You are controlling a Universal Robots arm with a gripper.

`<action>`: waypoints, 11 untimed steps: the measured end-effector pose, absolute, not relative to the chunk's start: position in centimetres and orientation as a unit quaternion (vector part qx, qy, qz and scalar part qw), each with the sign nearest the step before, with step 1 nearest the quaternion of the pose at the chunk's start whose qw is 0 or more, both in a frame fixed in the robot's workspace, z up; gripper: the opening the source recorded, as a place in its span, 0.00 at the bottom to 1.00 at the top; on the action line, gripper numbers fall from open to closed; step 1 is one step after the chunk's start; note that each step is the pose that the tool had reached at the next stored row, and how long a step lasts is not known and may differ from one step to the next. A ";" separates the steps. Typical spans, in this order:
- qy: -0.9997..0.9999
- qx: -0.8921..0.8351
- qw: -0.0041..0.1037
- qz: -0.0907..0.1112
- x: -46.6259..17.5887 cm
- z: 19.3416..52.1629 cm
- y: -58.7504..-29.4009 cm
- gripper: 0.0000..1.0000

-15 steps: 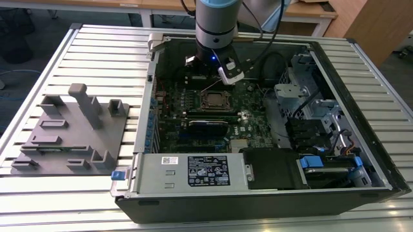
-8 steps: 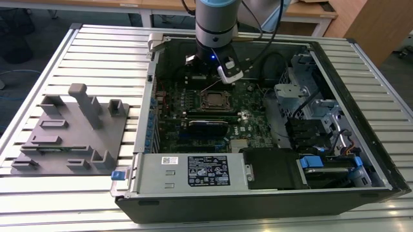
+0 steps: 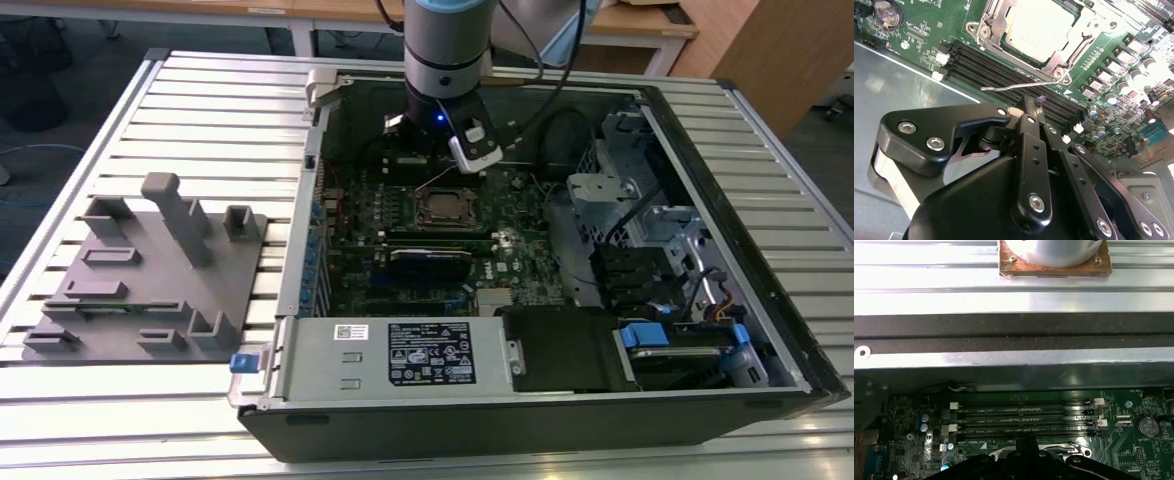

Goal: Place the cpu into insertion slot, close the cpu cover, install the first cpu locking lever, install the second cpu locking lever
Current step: 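Install the first cpu locking lever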

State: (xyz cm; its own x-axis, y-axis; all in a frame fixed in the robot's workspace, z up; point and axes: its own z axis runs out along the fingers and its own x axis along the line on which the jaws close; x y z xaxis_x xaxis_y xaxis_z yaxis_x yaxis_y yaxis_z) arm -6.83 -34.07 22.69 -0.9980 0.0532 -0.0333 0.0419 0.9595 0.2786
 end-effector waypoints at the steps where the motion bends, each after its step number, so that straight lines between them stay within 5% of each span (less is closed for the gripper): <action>1: 0.990 0.024 0.020 0.140 -6.8 22.7 -34.1 0.10; 11: 0.990 0.015 0.019 0.141 -6.8 22.5 -34.1 0.10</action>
State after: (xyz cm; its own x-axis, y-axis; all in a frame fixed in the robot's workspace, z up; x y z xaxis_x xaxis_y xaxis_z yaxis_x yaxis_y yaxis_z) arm -6.80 -34.07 22.47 -0.9988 0.0357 -0.0332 0.0250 0.9600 0.2788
